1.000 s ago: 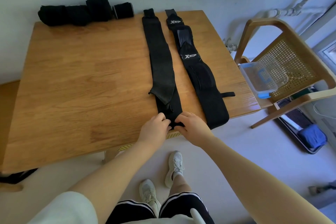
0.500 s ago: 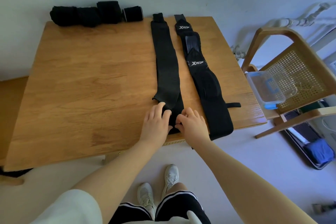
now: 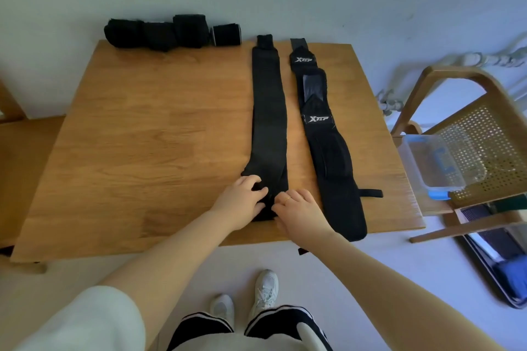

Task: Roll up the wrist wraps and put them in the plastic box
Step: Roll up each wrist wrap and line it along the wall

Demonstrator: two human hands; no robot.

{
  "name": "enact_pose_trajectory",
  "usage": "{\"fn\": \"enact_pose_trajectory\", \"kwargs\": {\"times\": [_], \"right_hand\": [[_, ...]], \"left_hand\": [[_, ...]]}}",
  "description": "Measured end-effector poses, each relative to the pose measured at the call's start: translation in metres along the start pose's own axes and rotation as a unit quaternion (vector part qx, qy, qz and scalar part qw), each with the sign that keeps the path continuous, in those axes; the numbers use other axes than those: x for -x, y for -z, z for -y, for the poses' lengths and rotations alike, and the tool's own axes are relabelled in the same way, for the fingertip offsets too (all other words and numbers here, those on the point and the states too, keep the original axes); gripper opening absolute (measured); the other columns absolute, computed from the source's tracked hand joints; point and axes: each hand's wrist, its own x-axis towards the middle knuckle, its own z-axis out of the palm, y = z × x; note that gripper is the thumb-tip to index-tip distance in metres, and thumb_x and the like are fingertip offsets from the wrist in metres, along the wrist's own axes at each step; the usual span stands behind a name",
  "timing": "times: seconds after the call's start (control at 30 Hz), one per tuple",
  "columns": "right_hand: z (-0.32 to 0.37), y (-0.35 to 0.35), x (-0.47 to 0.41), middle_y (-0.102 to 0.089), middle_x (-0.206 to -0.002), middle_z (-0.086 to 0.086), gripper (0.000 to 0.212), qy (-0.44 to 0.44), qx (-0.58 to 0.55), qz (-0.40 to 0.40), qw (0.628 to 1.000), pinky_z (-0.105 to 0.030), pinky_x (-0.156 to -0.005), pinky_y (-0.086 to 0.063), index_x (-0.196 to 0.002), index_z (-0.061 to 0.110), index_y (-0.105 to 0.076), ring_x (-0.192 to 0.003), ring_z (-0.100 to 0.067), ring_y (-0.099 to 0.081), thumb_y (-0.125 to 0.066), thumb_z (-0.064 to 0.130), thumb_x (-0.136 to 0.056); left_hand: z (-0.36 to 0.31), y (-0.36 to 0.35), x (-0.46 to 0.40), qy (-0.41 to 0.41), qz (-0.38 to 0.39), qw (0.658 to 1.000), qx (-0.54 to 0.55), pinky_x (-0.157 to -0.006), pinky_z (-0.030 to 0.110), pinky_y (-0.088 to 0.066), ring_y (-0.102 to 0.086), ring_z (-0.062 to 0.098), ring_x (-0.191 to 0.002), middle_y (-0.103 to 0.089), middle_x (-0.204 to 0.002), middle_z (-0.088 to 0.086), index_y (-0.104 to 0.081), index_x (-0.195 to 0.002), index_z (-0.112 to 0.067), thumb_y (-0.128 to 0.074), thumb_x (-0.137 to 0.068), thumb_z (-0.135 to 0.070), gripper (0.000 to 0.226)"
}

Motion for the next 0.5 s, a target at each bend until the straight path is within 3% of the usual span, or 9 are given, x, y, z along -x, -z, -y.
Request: {"fn": "enact_pose_trajectory", "kwargs": {"times": [0.07, 0.1, 0.2, 0.3, 0.37, 0.5], "right_hand": [[-0.005, 0.007, -0.006, -0.051, -0.128, 0.000, 0.034, -0.044, -0.068, 0.067, 0.994, -0.033, -0.099, -0.033, -0.132, 0.024, -0.053, -0.117, -0.020, -0.047, -0.042, 0.030, -0.100], [-0.007, 0.011, -0.011, -0.051, -0.126, 0.000, 0.035, -0.068, -0.101, 0.097, 0.988, -0.032, -0.097, -0.035, -0.134, 0.025, -0.051, -0.116, -0.019, -0.048, -0.041, 0.030, -0.101], [-0.014, 0.016, -0.026, -0.059, -0.113, -0.002, 0.033, -0.145, -0.222, 0.160, 0.951, -0.030, -0.086, -0.049, -0.128, 0.022, -0.057, -0.099, -0.018, -0.057, -0.053, 0.028, -0.095], [-0.020, 0.020, -0.038, -0.059, -0.099, -0.002, 0.039, -0.243, -0.299, 0.171, 0.907, -0.031, -0.080, -0.055, -0.118, 0.017, -0.054, -0.087, -0.018, -0.060, -0.069, 0.028, -0.085], [-0.022, 0.025, -0.048, -0.057, -0.094, -0.003, 0.041, -0.250, -0.271, 0.180, 0.912, -0.035, -0.080, -0.056, -0.113, 0.017, -0.051, -0.085, -0.019, -0.061, -0.073, 0.030, -0.081], [-0.022, 0.036, -0.057, -0.058, -0.097, -0.004, 0.033, -0.159, -0.133, 0.236, 0.949, -0.036, -0.079, -0.054, -0.114, 0.014, -0.060, -0.087, -0.021, -0.059, -0.064, 0.034, -0.088]], "left_hand": [[-0.001, 0.004, -0.005, 0.012, -0.013, 1.000, 0.022, -0.102, 0.031, -0.041, -0.034, 0.019, -0.131, -0.031, -0.147, 0.000, -0.044, -0.140, -0.023, -0.046, -0.099, -0.027, 0.041], [-0.002, 0.005, -0.007, 0.013, -0.020, 0.999, 0.023, -0.099, 0.030, -0.043, -0.038, 0.018, -0.127, -0.035, -0.143, 0.000, -0.047, -0.138, -0.023, -0.047, -0.098, -0.026, 0.040], [-0.006, 0.005, -0.007, 0.012, -0.040, 0.999, 0.015, -0.097, 0.028, -0.042, -0.042, 0.018, -0.122, -0.041, -0.137, 0.000, -0.049, -0.137, -0.020, -0.046, -0.099, -0.024, 0.039], [-0.008, 0.003, -0.002, 0.010, -0.037, 0.999, 0.030, -0.102, 0.027, -0.037, -0.038, 0.017, -0.128, -0.036, -0.143, -0.002, -0.044, -0.141, -0.020, -0.041, -0.101, -0.027, 0.041], [-0.005, 0.004, 0.002, 0.007, -0.015, 0.999, 0.045, -0.105, 0.027, -0.035, -0.031, 0.014, -0.135, -0.029, -0.149, -0.005, -0.038, -0.144, -0.022, -0.043, -0.099, -0.033, 0.047], [-0.004, 0.007, 0.002, 0.001, 0.001, 1.000, 0.006, -0.104, 0.029, -0.039, -0.032, 0.014, -0.134, -0.031, -0.147, -0.006, -0.037, -0.144, -0.024, -0.053, -0.094, -0.035, 0.054]]}}
